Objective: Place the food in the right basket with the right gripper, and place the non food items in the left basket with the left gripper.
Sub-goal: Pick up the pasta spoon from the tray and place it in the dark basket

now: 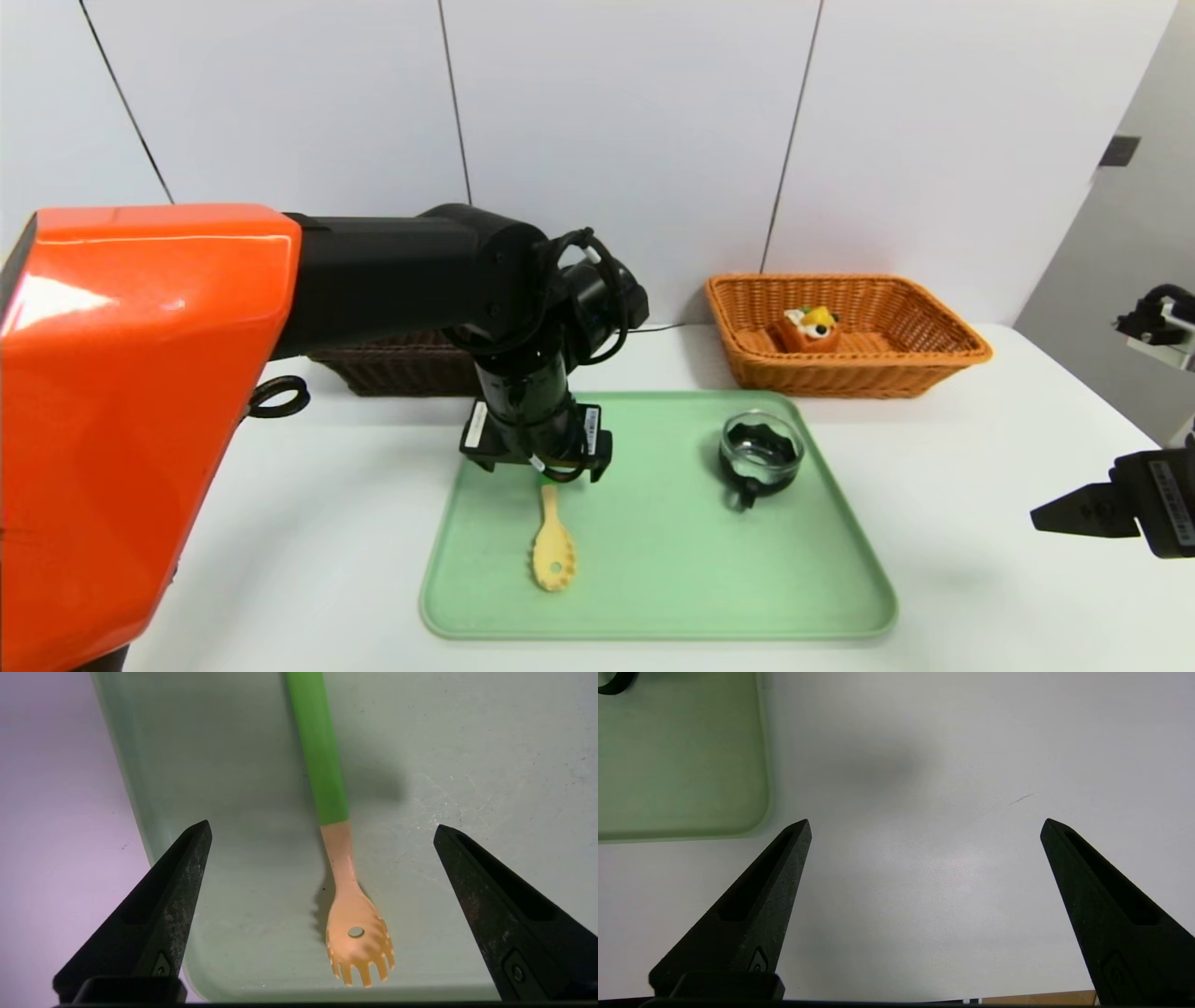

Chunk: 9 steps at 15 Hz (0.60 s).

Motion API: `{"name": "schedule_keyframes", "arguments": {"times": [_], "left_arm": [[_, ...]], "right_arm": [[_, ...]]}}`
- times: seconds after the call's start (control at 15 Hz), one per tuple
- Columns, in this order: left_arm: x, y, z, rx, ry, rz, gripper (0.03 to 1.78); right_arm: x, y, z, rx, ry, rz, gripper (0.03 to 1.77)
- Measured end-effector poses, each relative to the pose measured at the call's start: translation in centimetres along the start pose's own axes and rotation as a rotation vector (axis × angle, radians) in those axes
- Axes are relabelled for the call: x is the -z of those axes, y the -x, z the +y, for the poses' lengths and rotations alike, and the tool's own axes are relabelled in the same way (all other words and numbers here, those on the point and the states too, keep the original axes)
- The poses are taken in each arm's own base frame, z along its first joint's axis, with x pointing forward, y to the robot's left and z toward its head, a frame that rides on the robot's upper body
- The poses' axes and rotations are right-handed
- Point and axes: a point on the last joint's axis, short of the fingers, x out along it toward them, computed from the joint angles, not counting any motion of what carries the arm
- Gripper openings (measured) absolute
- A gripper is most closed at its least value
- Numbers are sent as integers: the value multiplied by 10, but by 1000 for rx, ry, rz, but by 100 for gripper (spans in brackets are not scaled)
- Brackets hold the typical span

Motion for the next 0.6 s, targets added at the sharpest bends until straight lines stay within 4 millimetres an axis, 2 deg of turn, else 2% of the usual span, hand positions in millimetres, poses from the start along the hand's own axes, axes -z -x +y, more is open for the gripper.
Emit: {"name": "schedule_keyframes", "arguments": {"times": [0.6], "left_arm": [[-2,-12,0,36,17,52,169]], "right_arm": [[0,-3,-2,12,-9,14,170]]}}
